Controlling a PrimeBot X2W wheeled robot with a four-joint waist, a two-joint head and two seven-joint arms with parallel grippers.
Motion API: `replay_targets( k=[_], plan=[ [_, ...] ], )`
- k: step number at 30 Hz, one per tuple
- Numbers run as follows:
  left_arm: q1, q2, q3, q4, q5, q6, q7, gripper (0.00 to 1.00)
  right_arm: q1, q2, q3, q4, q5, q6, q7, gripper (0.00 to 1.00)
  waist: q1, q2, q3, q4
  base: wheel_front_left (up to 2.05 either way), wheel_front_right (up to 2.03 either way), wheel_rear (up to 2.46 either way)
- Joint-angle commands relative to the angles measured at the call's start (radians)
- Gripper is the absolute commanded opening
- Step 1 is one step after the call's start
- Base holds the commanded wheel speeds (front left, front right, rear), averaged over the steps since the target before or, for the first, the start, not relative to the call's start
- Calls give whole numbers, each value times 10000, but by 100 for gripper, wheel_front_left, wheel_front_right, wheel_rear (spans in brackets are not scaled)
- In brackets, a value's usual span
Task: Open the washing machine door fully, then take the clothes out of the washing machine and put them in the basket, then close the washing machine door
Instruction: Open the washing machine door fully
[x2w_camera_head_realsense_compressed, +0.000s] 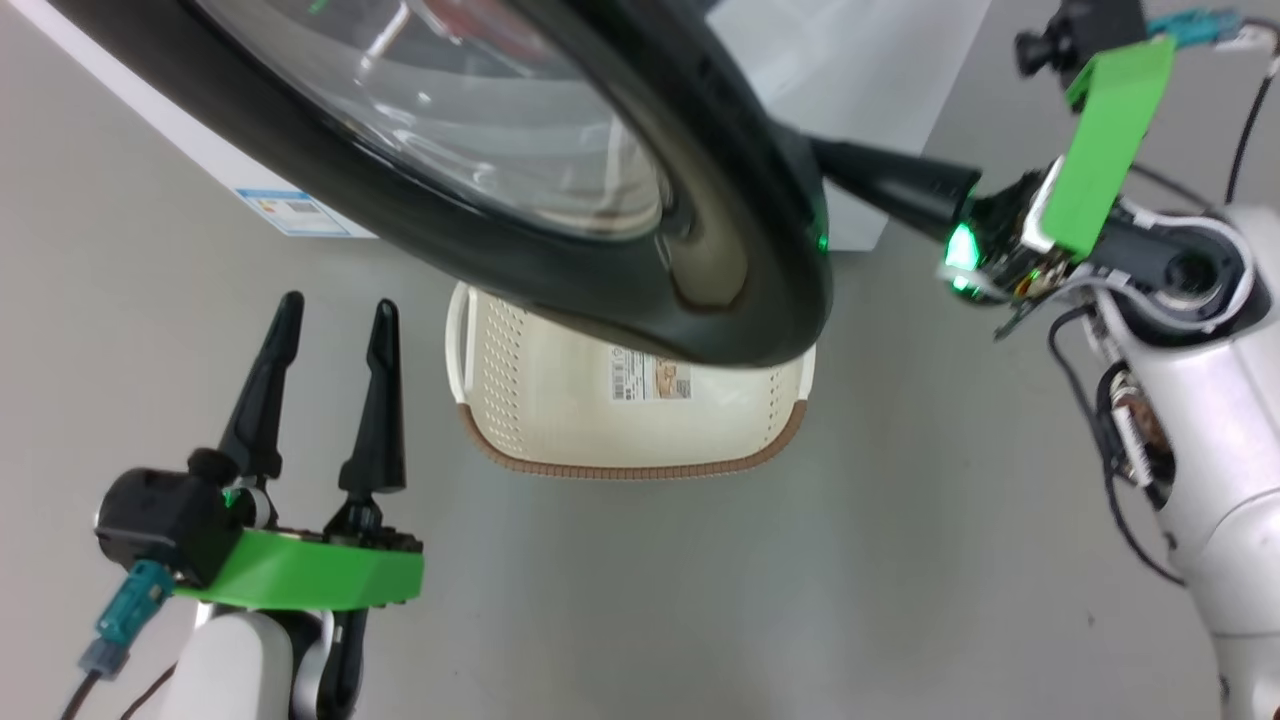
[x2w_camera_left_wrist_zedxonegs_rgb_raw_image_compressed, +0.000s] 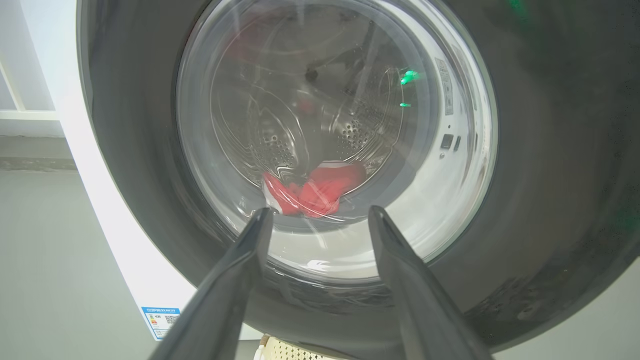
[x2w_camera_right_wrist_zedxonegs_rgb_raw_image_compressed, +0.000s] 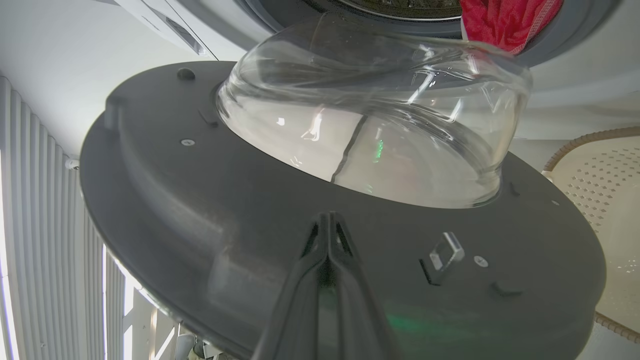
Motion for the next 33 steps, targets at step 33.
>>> replay_targets(
  k=[33],
  plan=[
    [1467, 258, 28, 188, -122, 414, -78, 100, 3038, 1339, 740, -371, -888, 67, 551, 0, 0, 0, -2635, 2087, 0, 0, 0]
  ],
)
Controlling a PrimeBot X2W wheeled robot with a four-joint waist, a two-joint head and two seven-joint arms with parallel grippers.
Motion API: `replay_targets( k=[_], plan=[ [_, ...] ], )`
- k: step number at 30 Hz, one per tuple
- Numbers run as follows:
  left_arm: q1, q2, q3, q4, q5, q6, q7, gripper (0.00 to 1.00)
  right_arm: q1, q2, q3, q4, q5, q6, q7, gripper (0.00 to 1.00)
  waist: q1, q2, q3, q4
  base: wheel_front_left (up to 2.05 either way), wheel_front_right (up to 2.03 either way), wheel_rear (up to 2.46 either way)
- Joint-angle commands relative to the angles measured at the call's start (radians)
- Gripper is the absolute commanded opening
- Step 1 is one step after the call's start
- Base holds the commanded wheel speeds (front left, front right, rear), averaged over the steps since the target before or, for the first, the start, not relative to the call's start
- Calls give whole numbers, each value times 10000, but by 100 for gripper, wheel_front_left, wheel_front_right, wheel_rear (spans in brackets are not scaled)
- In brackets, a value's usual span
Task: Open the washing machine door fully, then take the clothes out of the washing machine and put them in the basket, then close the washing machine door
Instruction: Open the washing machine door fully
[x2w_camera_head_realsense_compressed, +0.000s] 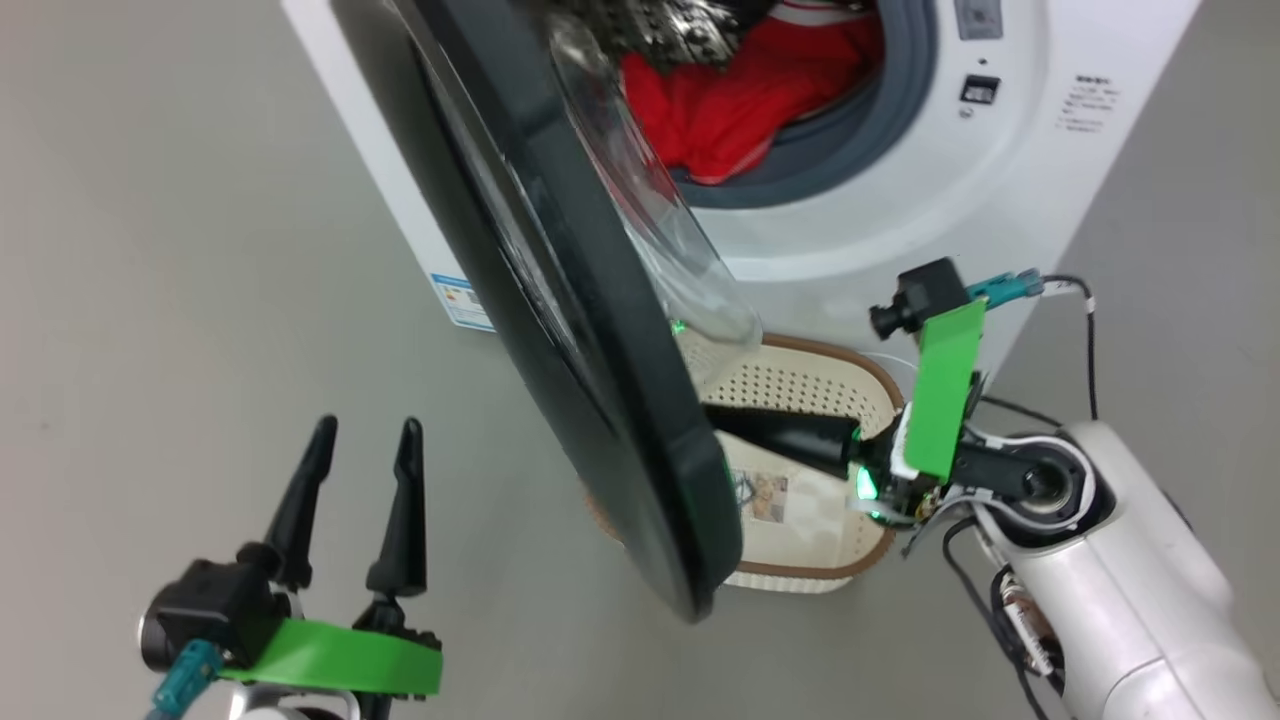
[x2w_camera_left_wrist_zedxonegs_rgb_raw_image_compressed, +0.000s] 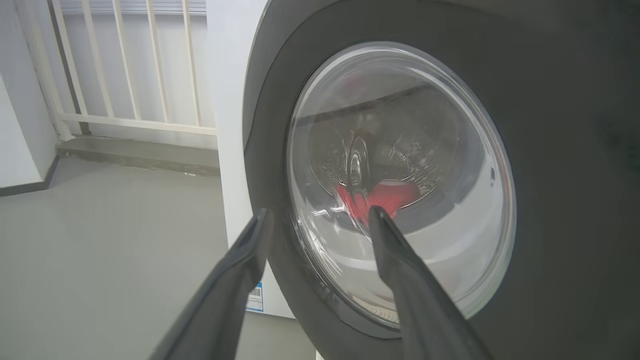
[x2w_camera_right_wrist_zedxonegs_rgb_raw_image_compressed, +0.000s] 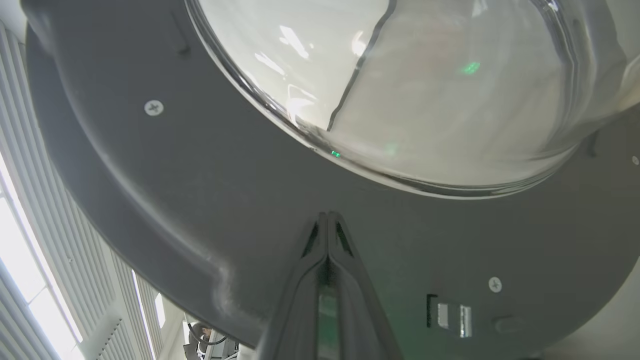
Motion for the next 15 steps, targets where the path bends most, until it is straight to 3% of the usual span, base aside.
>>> replay_targets(
  k=[1, 15],
  plan=[
    [18, 246, 276, -184, -36, 74, -80, 100, 92, 291, 213, -258, -85, 69, 76, 0, 0, 0, -322, 328, 0, 0, 0],
    [287, 246, 72, -5, 35, 48, -80, 100, 275, 449, 678, 152, 51, 69, -118, 0, 0, 0, -747, 1492, 0, 0, 0]
  ],
)
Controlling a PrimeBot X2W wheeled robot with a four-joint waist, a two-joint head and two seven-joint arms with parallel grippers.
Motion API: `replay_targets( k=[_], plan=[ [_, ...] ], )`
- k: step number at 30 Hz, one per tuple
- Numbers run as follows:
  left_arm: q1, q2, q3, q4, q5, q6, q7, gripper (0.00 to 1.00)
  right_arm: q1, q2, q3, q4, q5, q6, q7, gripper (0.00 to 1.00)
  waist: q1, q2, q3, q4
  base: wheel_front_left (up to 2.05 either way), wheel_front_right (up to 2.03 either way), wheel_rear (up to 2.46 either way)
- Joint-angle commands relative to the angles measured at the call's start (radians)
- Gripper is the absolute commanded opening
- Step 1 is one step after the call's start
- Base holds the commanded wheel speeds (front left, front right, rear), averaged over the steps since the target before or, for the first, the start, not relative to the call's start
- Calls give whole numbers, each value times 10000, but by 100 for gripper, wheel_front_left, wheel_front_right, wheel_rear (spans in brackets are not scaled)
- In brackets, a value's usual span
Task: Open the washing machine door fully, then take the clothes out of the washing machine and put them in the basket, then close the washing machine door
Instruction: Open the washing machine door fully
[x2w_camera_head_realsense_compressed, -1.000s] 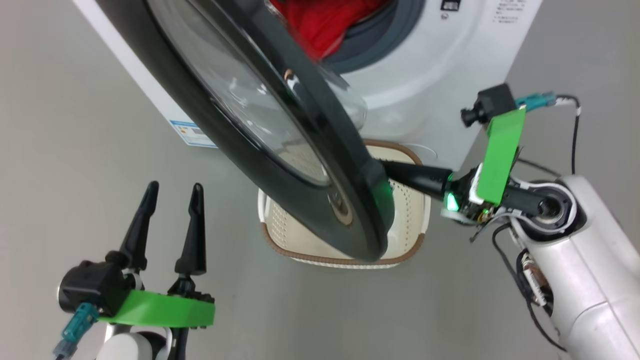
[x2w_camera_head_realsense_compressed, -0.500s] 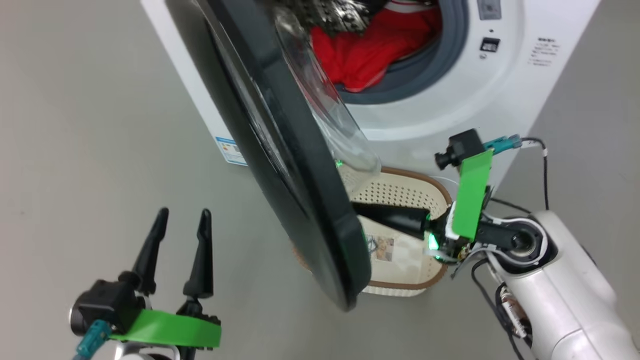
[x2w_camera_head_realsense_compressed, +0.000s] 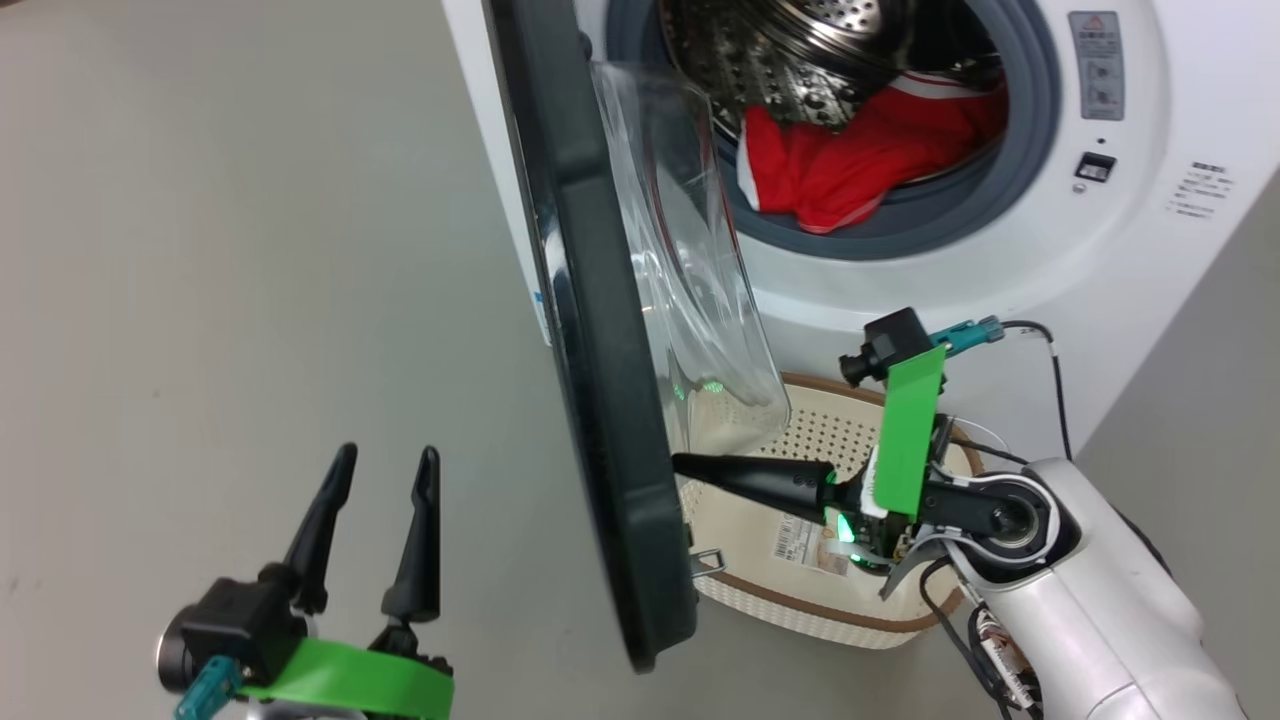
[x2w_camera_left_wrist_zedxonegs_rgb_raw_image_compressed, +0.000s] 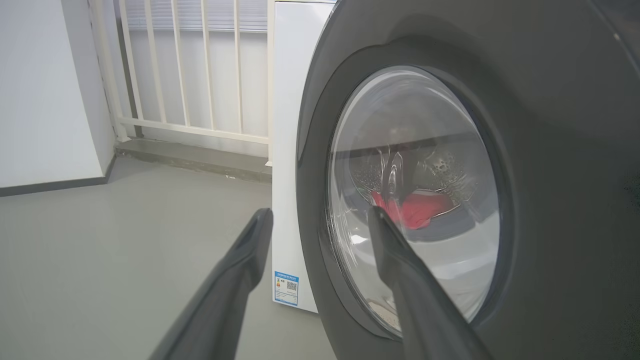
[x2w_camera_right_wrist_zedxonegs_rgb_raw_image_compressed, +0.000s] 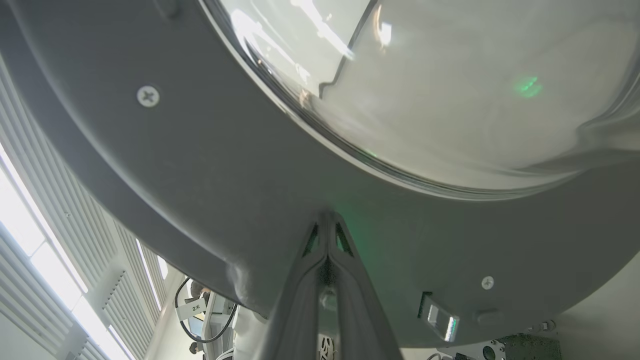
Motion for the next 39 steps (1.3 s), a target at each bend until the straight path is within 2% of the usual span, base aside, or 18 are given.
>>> replay_targets(
  k=[1, 16, 24, 26, 28, 29, 30, 34, 35, 36, 39],
  plan=[
    [91, 225, 316, -263, 19, 66, -80, 100, -115, 321, 307, -173, 68, 69, 23, 0, 0, 0, -58, 220, 0, 0, 0],
    [411, 225, 482, -623, -82, 311, -80, 100, -772, 329, 1689, -50, 908, 69, -367, 0, 0, 0, -45, 303, 0, 0, 0],
    [483, 225, 400, -558, -15, 316, -80, 100, -675, 330, 1657, 80, 28, 69, -1421, 0, 0, 0, -182, 240, 0, 0, 0],
    [502, 225, 391, -507, 4, 311, -80, 100, -538, 307, 1588, 22, -277, 69, -1746, 41, 0, 0, -240, 214, 0, 0, 0],
    [512, 225, 386, -447, 19, 298, -80, 100, -359, 224, 1510, -88, -517, 69, -2039, 43, 0, 0, -288, 190, 0, 0, 0],
    [513, 225, 382, -410, 32, 288, -80, 100, -266, 172, 1448, -158, -620, 69, -2214, 48, 0, 0, -313, 177, 0, 0, 0],
    [510, 225, 377, -375, 44, 277, -80, 100, -180, 106, 1391, -237, -739, 69, -2403, 64, 0, 0, -337, 166, 0, 0, 0],
    [481, 225, 364, -229, 75, 230, -80, 100, 110, -330, 1366, -684, -1566, 69, -3439, 81, 0, 0, -424, 124, 0, 0, 0],
    [472, 225, 350, -181, 81, 210, -80, 100, 179, -457, 1402, -860, -1829, 69, -3806, 93, 0, 0, -439, 115, 0, 0, 0],
    [464, 225, 334, -121, 97, 188, -80, 100, 270, -593, 1449, -972, -2099, 69, -4209, 98, 0, 0, -460, 106, 0, 0, 0],
    [435, 225, 325, 8, 128, 147, -80, 100, 500, -1022, 1830, -1169, -2997, 69, -5441, 100, 0, 0, -522, 87, 0, 0, 0]
  ],
)
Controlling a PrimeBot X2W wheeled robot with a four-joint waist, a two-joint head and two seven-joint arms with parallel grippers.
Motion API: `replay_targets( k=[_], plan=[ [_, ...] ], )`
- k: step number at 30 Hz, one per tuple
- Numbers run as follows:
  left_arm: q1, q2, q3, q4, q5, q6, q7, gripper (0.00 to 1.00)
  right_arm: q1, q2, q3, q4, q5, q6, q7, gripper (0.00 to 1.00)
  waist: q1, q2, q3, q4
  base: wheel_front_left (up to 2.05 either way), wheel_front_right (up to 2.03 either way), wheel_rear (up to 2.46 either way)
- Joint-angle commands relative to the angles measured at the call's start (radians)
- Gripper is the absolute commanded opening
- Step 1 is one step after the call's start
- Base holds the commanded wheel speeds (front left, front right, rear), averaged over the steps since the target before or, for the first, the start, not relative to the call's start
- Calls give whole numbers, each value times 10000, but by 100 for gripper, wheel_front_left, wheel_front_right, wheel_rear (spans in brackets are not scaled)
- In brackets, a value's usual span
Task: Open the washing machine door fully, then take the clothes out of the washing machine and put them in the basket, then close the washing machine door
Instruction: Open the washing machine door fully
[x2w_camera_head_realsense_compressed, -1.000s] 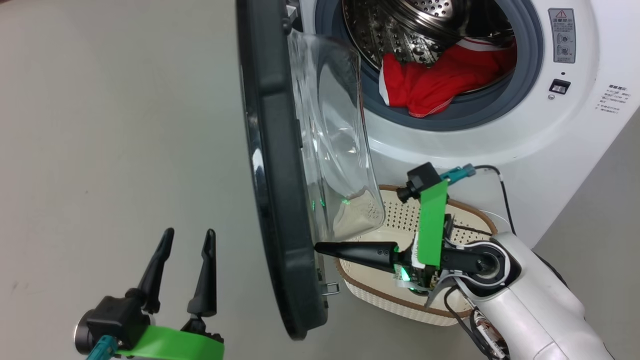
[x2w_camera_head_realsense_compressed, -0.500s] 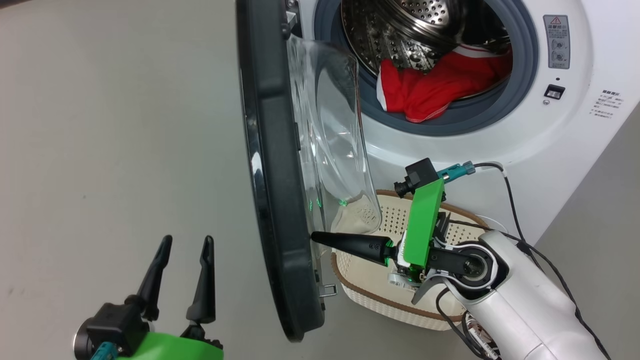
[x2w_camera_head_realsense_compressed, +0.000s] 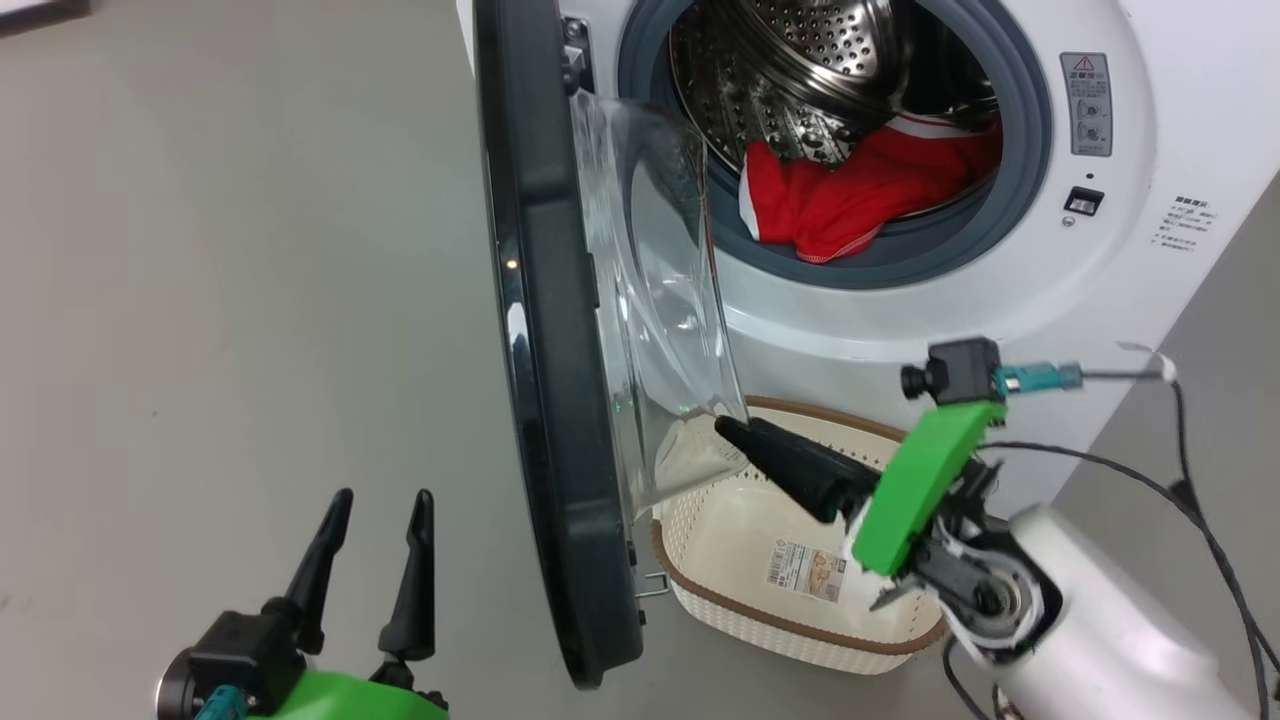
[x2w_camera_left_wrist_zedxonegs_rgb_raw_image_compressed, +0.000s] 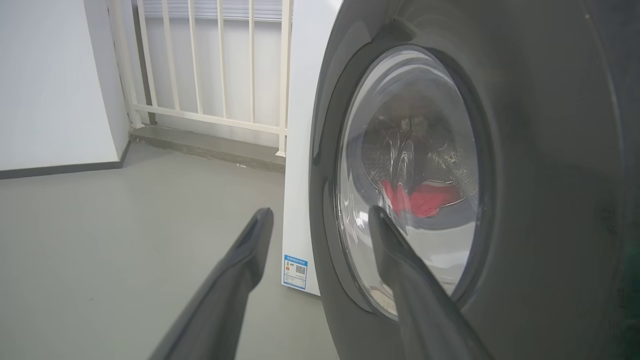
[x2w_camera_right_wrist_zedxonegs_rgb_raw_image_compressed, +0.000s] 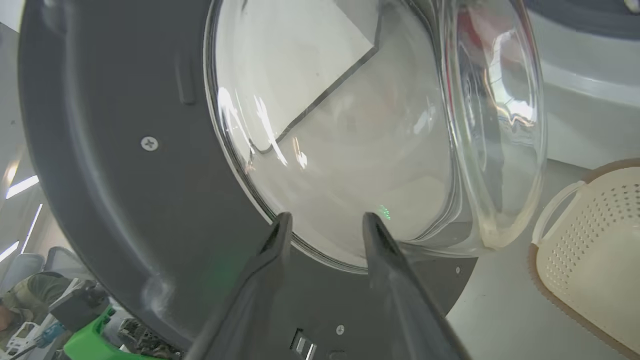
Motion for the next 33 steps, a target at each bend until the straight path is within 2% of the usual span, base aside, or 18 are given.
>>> replay_targets(
  k=[1, 7, 11, 13, 16, 18, 20, 21, 25, 33],
  plan=[
    [-153, 143, 282, -165, 121, -38, -80, 100, 116, -55, 252, -315, -325, 67, -526, 100, 1, 0, -37, -16, 0, 0, 0],
    [-182, 143, 297, -77, 175, -90, -80, 100, 259, -720, 1147, 433, -2306, 67, -3524, 100, 1, 0, -169, -69, 0, 0, 0],
    [-156, 143, 327, -48, 185, -114, -80, 100, 227, -678, 1396, 1381, -3290, 67, -5262, 100, 1, 0, -240, -103, 0, 0, 0],
    [-139, 143, 336, -28, 191, -122, -80, 100, 192, -646, 1447, 1830, -3779, 67, -5733, 100, 1, 0, -271, -122, 0, 0, 0],
    [-129, 143, 339, -26, 201, -119, -80, 100, 179, -471, 1037, 2426, -4508, 67, -6035, 100, 1, 0, -300, -149, 0, 0, 0],
    [-129, 143, 352, -60, 201, -107, -80, 100, 212, -293, 310, 2502, -5240, 67, -6065, 100, 1, 0, -299, -174, 0, 0, 0],
    [-118, 143, 373, -101, 194, -91, -80, 100, 446, -43, -600, 2283, -6224, 67, -6070, 100, 1, 0, -285, -199, 0, 0, 0],
    [-112, 143, 379, -135, 184, -76, -80, 100, 789, 266, -1458, 1931, -7288, 67, -6072, 100, 1, 0, -269, -215, 0, 0, 0],
    [-123, 143, 364, -176, 154, -40, -80, 100, 1602, 898, -2775, 1114, -8969, 67, -6073, 100, 1, 0, -254, -223, 0, 0, 0],
    [-131, 143, 364, -211, 104, 9, -80, 100, 2582, 1348, -3682, 354, -9969, 67, -6074, 100, 1, 0, -292, -220, 0, 0, 0]
  ],
)
